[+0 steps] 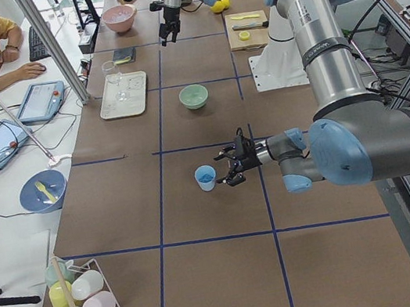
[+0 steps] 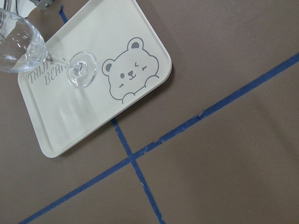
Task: Pour ice into bowl
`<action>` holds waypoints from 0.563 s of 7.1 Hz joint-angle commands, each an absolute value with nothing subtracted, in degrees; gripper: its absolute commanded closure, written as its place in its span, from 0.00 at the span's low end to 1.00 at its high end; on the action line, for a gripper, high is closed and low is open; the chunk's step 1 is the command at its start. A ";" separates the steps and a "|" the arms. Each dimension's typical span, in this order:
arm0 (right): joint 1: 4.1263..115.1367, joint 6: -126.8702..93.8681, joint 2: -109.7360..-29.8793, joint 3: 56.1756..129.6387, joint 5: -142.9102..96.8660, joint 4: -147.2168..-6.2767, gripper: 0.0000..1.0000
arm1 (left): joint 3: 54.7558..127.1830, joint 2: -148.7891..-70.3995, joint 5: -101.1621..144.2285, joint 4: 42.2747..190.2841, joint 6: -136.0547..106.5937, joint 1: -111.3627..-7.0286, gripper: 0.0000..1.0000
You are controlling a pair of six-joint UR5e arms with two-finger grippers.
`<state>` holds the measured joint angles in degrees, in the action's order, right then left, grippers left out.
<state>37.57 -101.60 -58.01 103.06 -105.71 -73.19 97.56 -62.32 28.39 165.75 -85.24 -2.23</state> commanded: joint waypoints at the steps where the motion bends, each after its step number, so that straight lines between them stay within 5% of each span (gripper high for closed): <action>1: 37.62 -101.43 -58.01 103.01 -106.00 -73.21 0.00 | 93.00 -66.25 23.40 163.85 -86.40 -0.35 0.01; 4: 37.79 -100.37 -58.18 103.01 -106.00 -73.30 0.00 | 83.42 -73.98 18.11 164.44 -84.22 -0.35 0.02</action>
<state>37.75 -100.59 -58.14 103.01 -105.99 -73.29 86.05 -70.80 19.63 163.97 -85.67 -0.38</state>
